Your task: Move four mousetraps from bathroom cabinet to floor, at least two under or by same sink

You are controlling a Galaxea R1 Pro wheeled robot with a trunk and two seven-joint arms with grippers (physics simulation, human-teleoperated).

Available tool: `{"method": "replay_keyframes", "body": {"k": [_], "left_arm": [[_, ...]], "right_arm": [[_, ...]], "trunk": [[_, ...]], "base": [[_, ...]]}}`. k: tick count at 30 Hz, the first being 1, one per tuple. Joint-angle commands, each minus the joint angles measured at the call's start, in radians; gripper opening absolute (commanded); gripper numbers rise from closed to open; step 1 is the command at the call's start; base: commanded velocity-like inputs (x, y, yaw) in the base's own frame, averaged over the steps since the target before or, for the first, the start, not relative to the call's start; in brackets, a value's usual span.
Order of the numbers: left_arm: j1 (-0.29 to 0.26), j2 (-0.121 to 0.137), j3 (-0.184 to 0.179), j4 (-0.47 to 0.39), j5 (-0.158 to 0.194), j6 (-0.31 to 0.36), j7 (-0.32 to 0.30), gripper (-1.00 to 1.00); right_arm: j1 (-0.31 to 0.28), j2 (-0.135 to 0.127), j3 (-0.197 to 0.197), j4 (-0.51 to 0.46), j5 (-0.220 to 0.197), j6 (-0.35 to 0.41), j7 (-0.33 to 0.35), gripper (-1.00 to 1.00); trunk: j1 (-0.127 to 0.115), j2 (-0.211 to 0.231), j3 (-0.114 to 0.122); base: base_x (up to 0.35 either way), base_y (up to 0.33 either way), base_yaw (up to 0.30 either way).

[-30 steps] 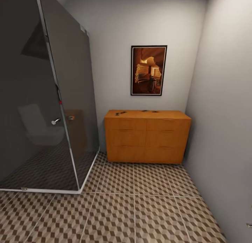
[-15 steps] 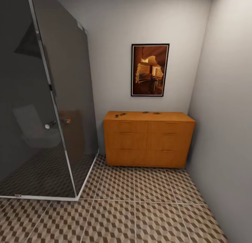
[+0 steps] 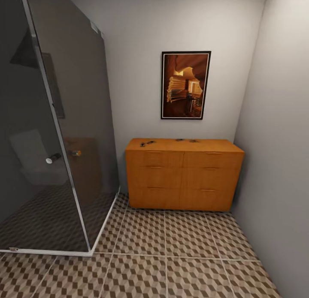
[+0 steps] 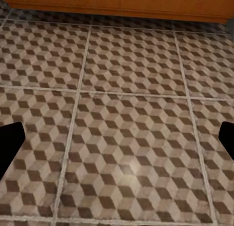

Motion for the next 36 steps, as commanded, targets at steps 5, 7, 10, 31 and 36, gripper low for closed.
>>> {"method": "replay_keyframes", "body": {"k": [5,7,10,31,36], "left_arm": [[0.000,0.000,0.001,-0.001,0.000,-0.002,0.000,1.00],[0.001,0.000,0.001,-0.001,0.000,-0.002,0.000,1.00],[0.000,0.000,0.001,-0.001,0.000,-0.002,0.000,1.00],[0.000,0.000,0.001,-0.001,0.000,-0.002,0.000,1.00],[0.001,0.000,0.001,-0.001,0.000,-0.002,0.000,1.00]], "right_arm": [[-0.001,0.000,0.001,0.001,0.006,-0.002,-0.007,1.00],[-0.001,0.000,0.001,0.001,0.006,-0.002,-0.007,1.00],[-0.001,0.000,0.001,0.001,0.006,-0.002,-0.007,1.00],[-0.001,-0.001,0.001,0.001,0.006,-0.002,-0.007,1.00],[-0.001,0.000,0.001,0.001,0.006,-0.002,-0.007,1.00]], "trunk": [[0.000,0.000,-0.001],[0.000,0.000,-0.001],[0.000,0.000,-0.001],[0.000,0.000,0.001],[0.000,0.000,0.003]], "base": [[0.220,0.000,0.000],[0.219,0.000,0.000],[0.219,0.000,0.000],[0.216,0.000,-0.058],[0.211,0.000,-0.136]]}}
